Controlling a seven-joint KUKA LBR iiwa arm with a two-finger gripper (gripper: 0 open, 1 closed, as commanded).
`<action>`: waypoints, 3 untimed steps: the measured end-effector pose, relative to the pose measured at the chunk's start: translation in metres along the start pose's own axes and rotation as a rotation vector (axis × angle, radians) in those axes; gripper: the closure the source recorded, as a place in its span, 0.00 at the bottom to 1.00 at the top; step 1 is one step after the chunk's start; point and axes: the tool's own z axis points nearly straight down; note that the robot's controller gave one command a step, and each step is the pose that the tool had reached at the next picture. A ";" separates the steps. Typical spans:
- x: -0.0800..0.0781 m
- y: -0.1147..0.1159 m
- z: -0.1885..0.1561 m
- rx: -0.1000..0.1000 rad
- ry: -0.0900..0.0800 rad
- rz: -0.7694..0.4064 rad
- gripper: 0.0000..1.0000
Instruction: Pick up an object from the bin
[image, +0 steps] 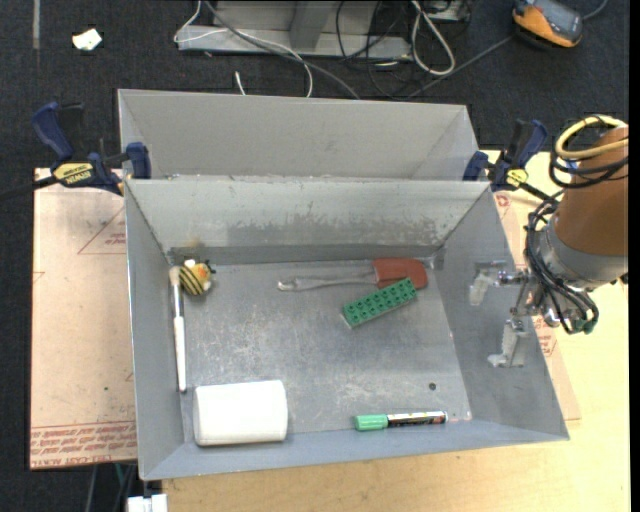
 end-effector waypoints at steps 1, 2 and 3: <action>-0.002 0.001 -0.004 0.002 -0.007 -0.004 0.00; -0.062 0.074 0.072 0.003 -0.014 -0.101 0.00; -0.082 0.095 0.067 0.007 -0.015 -0.275 0.00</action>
Offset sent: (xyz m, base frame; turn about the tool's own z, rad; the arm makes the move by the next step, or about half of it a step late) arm 0.1001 0.1270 -0.1316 -0.1697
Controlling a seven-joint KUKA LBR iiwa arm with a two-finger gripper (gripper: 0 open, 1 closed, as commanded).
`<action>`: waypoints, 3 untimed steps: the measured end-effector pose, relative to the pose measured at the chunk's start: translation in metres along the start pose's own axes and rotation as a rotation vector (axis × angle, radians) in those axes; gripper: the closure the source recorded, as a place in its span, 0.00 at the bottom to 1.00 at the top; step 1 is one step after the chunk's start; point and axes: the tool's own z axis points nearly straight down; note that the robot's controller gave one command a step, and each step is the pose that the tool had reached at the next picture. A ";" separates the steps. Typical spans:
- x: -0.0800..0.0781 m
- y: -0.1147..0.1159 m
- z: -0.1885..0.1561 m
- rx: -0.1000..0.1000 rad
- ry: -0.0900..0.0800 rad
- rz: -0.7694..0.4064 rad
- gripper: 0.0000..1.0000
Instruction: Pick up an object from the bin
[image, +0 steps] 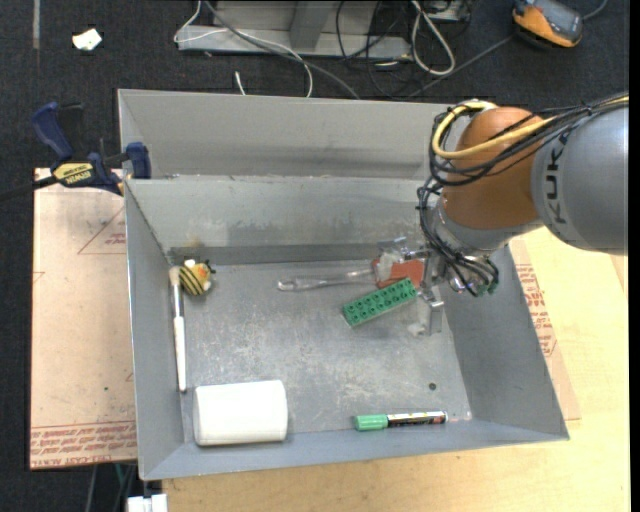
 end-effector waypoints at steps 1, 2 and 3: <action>-0.006 0.024 0.029 -0.007 0.003 -0.022 0.00; 0.001 0.012 0.066 -0.001 -0.005 -0.185 0.00; 0.001 0.009 0.064 -0.006 -0.005 -0.093 1.00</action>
Offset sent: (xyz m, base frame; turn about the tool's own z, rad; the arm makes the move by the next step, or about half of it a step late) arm -0.0037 0.0105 -0.0640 -0.1885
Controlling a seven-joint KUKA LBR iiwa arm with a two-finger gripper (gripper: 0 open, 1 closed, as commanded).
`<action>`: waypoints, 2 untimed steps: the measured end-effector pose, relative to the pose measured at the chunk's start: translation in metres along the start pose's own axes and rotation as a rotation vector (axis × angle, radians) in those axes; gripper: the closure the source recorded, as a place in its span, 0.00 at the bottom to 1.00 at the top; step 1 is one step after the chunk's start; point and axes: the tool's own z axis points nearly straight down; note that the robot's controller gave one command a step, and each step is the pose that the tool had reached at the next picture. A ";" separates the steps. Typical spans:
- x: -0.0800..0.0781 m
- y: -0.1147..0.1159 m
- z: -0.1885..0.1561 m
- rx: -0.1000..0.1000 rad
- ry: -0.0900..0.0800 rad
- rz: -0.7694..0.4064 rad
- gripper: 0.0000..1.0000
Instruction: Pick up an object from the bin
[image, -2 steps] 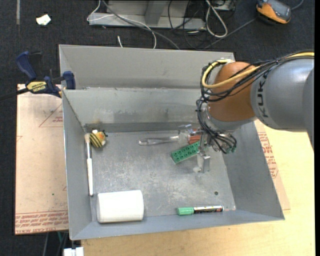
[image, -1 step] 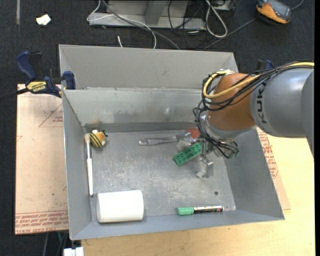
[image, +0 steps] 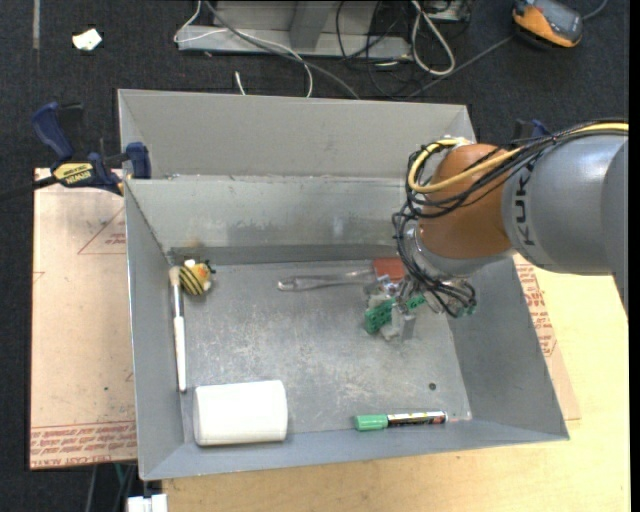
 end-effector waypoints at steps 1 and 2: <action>0.000 0.000 0.000 0.000 0.000 0.000 1.00; 0.003 0.002 -0.022 -0.006 0.011 -0.001 1.00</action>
Offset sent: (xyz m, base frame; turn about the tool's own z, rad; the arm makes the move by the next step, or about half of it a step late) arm 0.0001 0.0002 0.0756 0.0001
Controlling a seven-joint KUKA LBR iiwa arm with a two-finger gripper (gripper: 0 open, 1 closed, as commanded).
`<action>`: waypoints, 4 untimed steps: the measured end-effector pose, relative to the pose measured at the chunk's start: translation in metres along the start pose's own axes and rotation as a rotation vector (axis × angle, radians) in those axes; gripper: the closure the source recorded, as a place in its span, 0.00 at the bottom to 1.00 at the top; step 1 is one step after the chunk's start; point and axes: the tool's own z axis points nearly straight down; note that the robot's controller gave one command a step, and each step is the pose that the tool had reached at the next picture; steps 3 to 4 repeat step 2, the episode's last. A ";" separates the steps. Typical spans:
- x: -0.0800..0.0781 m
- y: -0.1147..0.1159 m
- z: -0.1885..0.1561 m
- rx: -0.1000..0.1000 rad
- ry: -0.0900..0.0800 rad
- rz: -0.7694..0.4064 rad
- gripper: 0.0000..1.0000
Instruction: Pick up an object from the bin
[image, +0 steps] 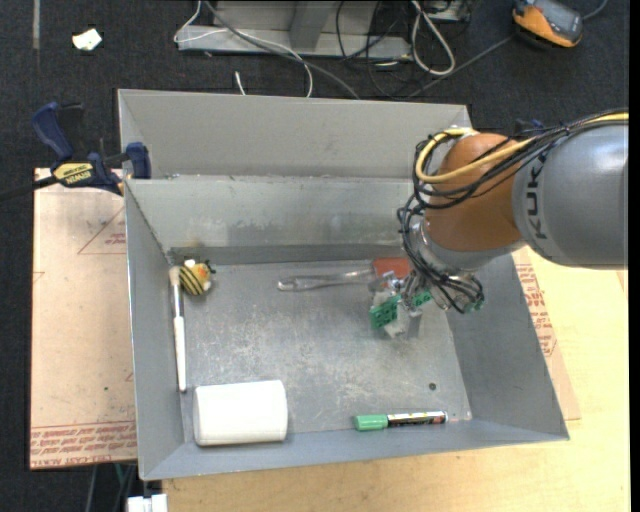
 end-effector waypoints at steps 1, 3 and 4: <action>-0.003 -0.001 -0.054 0.004 -0.009 0.001 1.00; -0.004 0.000 -0.087 0.004 -0.010 0.001 1.00; -0.004 0.000 -0.087 0.004 -0.010 0.001 1.00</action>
Offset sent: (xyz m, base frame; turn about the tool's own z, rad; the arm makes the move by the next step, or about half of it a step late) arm 0.0024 0.0000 0.0924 0.0007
